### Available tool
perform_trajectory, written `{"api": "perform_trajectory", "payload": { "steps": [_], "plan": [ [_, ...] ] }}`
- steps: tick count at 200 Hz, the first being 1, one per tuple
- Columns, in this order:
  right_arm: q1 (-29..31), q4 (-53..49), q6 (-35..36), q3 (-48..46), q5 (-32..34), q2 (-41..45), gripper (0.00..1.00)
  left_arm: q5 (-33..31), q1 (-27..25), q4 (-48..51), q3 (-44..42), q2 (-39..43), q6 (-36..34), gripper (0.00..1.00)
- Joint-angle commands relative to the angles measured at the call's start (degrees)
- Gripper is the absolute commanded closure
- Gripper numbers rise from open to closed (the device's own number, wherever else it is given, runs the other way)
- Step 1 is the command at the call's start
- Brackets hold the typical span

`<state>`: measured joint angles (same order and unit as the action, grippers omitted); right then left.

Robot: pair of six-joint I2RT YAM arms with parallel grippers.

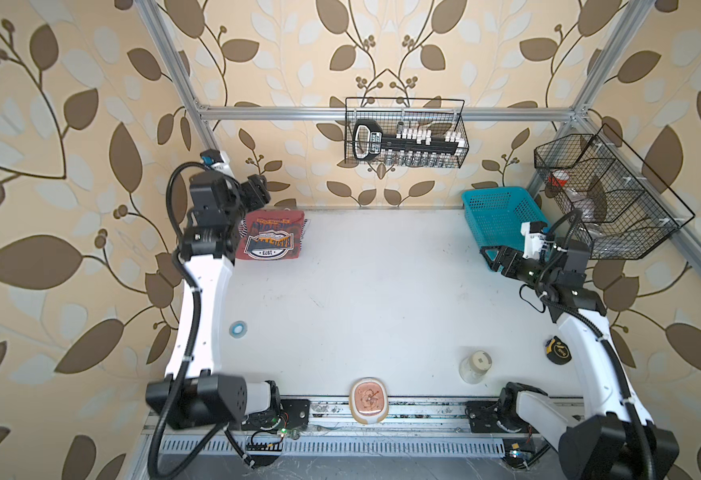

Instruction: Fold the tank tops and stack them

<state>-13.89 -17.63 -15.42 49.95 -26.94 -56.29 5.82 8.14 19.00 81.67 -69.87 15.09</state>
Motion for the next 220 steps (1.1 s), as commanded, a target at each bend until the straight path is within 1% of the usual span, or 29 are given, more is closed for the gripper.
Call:
{"api": "perform_trajectory", "payload": {
  "steps": [1, 15, 28, 38, 47, 52, 61, 69, 85, 110, 127, 149, 153, 159, 169, 190, 220],
  "plan": [
    [-0.1, 7.8, 2.3, -8.7, 13.5, 5.0, 0.00, -11.2, -0.5, -6.2, -14.2, 5.8, 0.2, 0.01],
    [-0.1, 14.9, 1.1, -14.1, 16.9, 7.3, 0.00, -14.8, -1.4, -7.0, -22.0, 10.1, 0.2, 0.01],
    [-0.1, 19.8, 0.7, -18.0, 19.7, 7.8, 0.00, -16.0, -1.8, -7.1, -28.4, 13.0, 0.6, 0.01],
    [0.0, 22.7, 2.5, -20.5, 20.3, 7.4, 0.00, -17.2, -2.6, -8.8, -33.9, 14.6, 0.3, 0.01],
    [0.2, 24.9, 4.5, -22.7, 20.8, 7.1, 0.00, -23.4, -5.8, -12.1, -38.5, 15.7, -0.1, 0.01],
    [0.5, 26.6, 5.5, -24.1, 21.4, 6.8, 0.00, -25.7, -7.9, -14.8, -40.8, 16.0, -1.3, 0.01],
    [1.0, 29.7, 6.6, -26.2, 23.0, 6.2, 0.00, -28.6, -10.9, -20.1, -44.6, 15.8, -3.8, 0.01],
    [1.2, 32.1, 7.0, -28.2, 24.1, 5.6, 0.00, -29.9, -12.0, -24.1, -47.8, 14.8, -5.1, 0.01],
    [1.7, 39.2, 7.5, -32.5, 24.2, 4.2, 0.00, -32.6, -12.0, -27.4, -51.9, 11.8, -4.8, 0.01],
    [4.4, 47.3, 8.7, -36.7, 25.6, 2.9, 0.00, -33.2, -12.0, -35.0, -57.5, 8.4, -5.2, 0.01],
    [6.8, 49.8, 10.7, -37.3, 28.1, 0.4, 0.00, -33.7, -12.0, -38.1, -59.2, 5.7, -5.2, 0.01],
    [8.1, 54.1, 10.4, -38.2, 27.4, -4.7, 0.00, -33.3, -12.1, -43.0, -60.7, 1.3, -6.2, 0.01],
    [8.2, 56.3, 10.4, -38.5, 27.2, -5.6, 0.00, -33.2, -12.1, -42.6, -60.3, 0.8, -6.2, 0.01],
    [8.4, 54.6, 10.5, -37.9, 27.1, -6.1, 0.00, -32.6, -11.9, -41.1, -59.3, 0.5, -6.0, 0.01],
    [9.2, 56.3, 11.9, -37.8, 27.4, -6.8, 0.00, -32.1, -11.8, -43.4, -59.5, -0.6, -6.9, 0.01],
    [9.4, 60.1, 11.9, -38.5, 27.9, -7.7, 0.00, -30.0, -11.1, -46.9, -58.9, -3.2, -7.6, 0.01],
    [9.2, 63.7, 12.0, -37.6, 26.4, -11.1, 0.00, -25.6, -9.4, -45.1, -54.8, -7.9, -8.1, 0.01]
  ]
}}
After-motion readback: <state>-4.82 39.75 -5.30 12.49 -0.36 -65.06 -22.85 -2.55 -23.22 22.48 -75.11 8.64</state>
